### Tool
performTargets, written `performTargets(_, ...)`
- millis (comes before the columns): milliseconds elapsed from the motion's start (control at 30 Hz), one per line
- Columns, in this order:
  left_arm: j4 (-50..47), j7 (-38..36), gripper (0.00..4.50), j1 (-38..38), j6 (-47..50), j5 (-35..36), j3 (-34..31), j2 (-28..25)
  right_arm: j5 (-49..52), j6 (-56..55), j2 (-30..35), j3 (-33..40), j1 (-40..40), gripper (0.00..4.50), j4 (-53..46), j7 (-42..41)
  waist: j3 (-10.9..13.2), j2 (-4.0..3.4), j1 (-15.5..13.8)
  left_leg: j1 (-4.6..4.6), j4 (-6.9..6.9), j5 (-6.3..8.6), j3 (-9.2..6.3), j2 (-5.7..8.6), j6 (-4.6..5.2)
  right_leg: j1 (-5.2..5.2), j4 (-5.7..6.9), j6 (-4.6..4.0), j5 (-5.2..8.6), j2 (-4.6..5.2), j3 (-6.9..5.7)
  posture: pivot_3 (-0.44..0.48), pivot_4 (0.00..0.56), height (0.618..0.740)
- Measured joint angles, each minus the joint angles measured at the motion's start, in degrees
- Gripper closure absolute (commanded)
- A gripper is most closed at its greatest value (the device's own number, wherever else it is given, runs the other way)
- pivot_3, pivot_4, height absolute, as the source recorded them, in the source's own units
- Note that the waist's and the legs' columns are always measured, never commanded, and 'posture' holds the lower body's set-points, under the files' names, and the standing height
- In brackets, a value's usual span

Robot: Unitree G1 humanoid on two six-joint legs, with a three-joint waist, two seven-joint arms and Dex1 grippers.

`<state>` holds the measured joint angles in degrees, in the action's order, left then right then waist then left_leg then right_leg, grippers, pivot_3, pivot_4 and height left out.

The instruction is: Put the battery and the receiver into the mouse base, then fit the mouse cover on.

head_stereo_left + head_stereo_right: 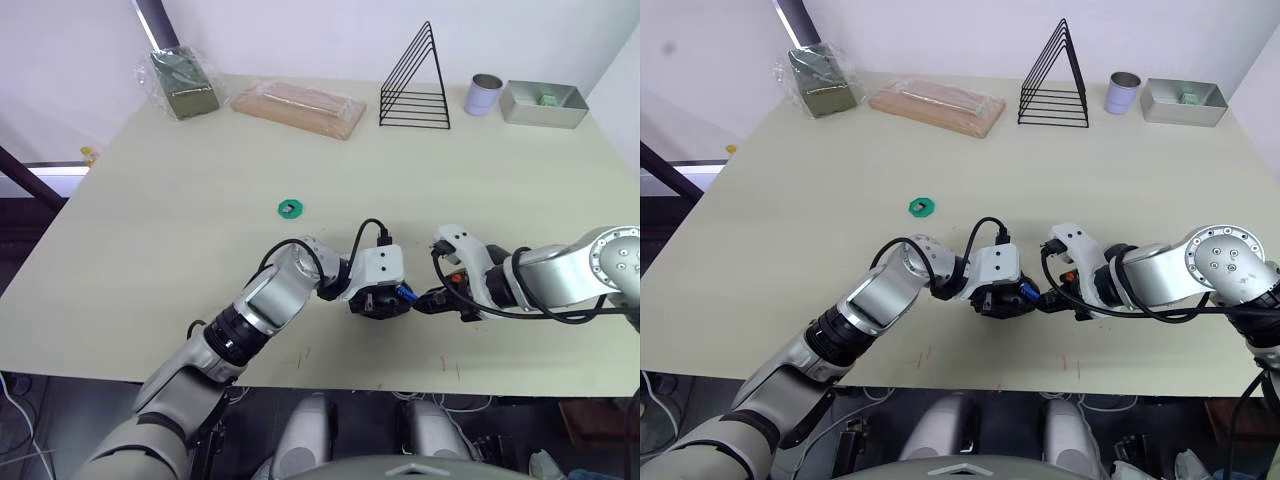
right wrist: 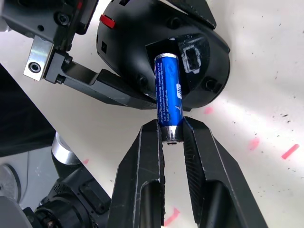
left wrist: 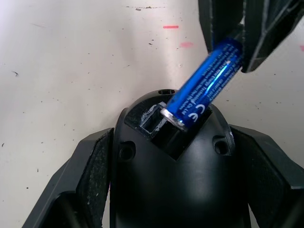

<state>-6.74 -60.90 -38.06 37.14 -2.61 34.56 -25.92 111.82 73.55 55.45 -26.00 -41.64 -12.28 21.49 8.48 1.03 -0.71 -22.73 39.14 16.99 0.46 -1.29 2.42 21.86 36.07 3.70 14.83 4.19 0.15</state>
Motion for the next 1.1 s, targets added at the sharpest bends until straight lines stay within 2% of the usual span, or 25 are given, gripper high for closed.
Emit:
performTargets(267, -0.21, 0.17, 1.3, 0.03, -0.04, -0.04, 0.16, 0.01, -0.01, 2.54, 0.07, -2.85, -2.65, 4.44, 2.21, -0.86, -0.01, -0.01, -0.01, -0.08, 0.0, 0.0, -0.11, 0.01, 0.0, -0.03, -0.09, -0.06, -0.05, 0.1, -0.26, 0.0, 0.15, 0.74)
performTargets(600, -0.53, 0.68, 1.3, 0.07, -0.12, -0.13, 0.54, -0.01, 0.15, 3.9, -1.66, -6.85, -7.01, 4.44, 3.9, 2.1, -0.01, -0.03, -0.03, -0.09, 0.0, 0.0, -0.18, 0.05, 0.0, -0.07, -0.11, -0.07, -0.05, 0.28, -0.39, 0.0, 0.15, 0.74)
performTargets(1100, -0.56, 1.2, 1.3, 0.06, -0.18, -0.33, 1.02, 0.3, -3.69, 7.86, -5.57, -8.7, -11.27, 4.44, 6.74, 2.21, -0.04, -0.07, -0.13, -0.12, 0.0, 0.0, -0.33, 0.13, 0.0, -0.13, -0.12, -0.06, -0.06, 0.28, -0.55, 0.0, 0.15, 0.74)
